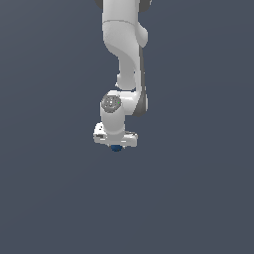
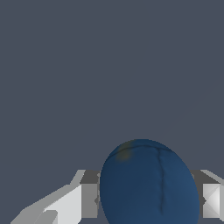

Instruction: Pick up the object and move it to a goal position.

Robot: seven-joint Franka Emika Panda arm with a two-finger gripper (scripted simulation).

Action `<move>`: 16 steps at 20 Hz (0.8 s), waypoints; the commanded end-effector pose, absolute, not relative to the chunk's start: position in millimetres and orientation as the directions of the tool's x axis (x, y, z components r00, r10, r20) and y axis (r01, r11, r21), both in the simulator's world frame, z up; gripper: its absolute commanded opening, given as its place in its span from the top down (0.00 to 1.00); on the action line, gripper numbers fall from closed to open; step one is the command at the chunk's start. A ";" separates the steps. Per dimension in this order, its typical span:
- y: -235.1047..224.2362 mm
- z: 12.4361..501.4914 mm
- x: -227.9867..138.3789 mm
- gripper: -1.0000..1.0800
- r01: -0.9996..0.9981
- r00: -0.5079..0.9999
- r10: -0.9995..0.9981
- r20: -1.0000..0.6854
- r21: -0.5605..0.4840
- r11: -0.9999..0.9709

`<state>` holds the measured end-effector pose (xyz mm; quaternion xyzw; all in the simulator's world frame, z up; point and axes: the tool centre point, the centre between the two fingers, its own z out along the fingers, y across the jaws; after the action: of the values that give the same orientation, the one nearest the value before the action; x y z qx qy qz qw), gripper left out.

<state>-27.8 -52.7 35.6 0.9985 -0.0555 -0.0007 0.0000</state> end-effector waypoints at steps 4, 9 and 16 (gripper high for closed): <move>-39.4 57.6 -22.3 1.00 -0.110 0.994 -0.110 0.001 0.000 -0.994; -18.4 92.4 -14.2 1.00 -0.110 0.994 -0.110 0.000 0.001 -0.994; 21.3 158.6 1.9 1.00 -0.110 0.994 -0.110 0.000 0.001 -0.994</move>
<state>-1.6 12.2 142.8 0.9985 -0.0552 -0.0002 0.0005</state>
